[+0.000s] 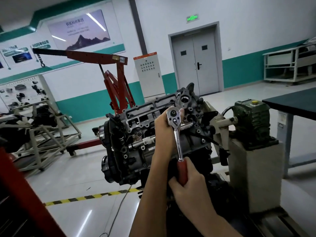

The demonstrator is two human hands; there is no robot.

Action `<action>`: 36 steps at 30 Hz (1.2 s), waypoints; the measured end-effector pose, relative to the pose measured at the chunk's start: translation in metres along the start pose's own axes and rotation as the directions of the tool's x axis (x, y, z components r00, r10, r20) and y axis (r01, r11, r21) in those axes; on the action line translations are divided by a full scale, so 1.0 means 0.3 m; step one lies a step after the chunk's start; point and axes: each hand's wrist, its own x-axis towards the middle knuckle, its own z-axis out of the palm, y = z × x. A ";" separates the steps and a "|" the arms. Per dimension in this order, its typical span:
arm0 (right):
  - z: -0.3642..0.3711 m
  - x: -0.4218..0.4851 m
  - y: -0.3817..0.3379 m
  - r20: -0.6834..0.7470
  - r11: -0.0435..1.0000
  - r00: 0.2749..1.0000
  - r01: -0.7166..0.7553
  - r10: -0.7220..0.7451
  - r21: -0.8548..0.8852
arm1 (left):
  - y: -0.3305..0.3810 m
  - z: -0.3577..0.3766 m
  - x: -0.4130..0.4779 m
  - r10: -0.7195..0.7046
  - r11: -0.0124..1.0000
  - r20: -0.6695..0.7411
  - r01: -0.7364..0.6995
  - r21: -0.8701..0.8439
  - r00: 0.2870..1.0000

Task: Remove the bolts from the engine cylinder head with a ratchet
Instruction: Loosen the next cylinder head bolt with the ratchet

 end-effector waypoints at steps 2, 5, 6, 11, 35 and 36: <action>-0.109 0.021 -0.006 0.102 0.987 0.994 0.046 -0.031 -0.153 | -0.001 -0.003 0.002 -0.012 1.000 0.013 0.012 0.001 1.000; -0.328 0.108 -0.036 0.293 0.877 0.955 0.173 -0.040 -0.447 | 0.002 -0.002 0.007 -0.041 0.999 0.023 0.040 0.013 0.999; -0.389 0.149 -0.061 0.355 0.813 0.934 0.228 -0.028 -0.536 | 0.003 -0.003 0.007 -0.041 0.999 0.029 0.041 0.016 0.999; -0.449 0.224 -0.078 0.339 0.732 0.939 0.272 -0.060 -0.625 | -0.005 -0.005 0.002 -0.016 1.000 0.020 0.016 0.013 1.000; -0.209 0.037 0.020 0.014 0.948 0.997 0.073 -0.072 -0.309 | -0.013 0.021 0.003 0.005 1.000 -0.012 -0.005 0.003 1.000; -0.137 0.010 0.024 -0.048 0.974 0.998 0.027 -0.039 -0.226 | -0.015 0.023 0.003 0.003 1.000 -0.015 -0.003 0.011 1.000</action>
